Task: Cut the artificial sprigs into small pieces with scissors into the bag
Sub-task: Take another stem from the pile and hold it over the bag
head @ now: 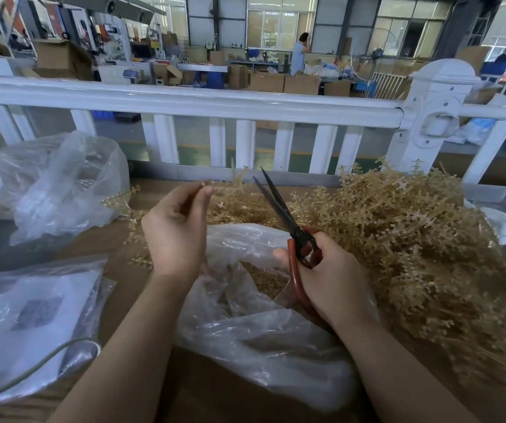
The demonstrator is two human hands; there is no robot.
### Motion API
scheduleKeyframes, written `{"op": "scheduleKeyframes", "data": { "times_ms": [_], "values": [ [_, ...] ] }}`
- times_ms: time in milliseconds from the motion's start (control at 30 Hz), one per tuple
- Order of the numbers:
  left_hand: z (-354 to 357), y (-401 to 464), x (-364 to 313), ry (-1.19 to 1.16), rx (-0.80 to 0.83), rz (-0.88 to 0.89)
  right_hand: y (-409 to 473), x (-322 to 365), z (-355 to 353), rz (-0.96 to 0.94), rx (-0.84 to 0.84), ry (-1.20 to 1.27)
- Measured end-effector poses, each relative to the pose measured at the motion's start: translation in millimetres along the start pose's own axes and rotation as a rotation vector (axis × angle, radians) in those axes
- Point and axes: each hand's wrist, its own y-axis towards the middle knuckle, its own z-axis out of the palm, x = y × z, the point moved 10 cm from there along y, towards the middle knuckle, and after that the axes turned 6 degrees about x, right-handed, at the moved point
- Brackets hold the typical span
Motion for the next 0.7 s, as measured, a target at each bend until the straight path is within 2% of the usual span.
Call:
{"op": "scheduleKeyframes", "data": {
  "times_ms": [67, 133, 233, 400, 533, 700],
  "values": [
    [7.3, -5.8, -18.4, -0.165, 0.039, 0.094, -0.4, 0.1, -2.2, 0.014, -0.009, 0.085],
    [22.0, -15.9, -32.9, -0.19, 0.139, 0.189, -0.1, -0.9, -3.8, 0.042, -0.009, 0.208],
    [44.9, -30.7, -35.6, -0.246, 0.301, 0.191, 1.8, -4.6, -2.5, 0.076, 0.009, 0.451],
    [65.3, -53.7, -56.0, 0.031, 0.449, 0.513, 4.3, -6.7, 7.0, 0.16, 0.116, 0.862],
    [86.1, -78.7, -66.3, 0.119, 0.607, 0.707, 7.2, -13.9, 2.0, 0.185, 0.082, 0.88],
    [92.4, -85.6, -67.9, 0.2, 0.649, 0.799, 9.0, -22.3, 3.4, 0.208, 0.053, 0.95]
  ]
}}
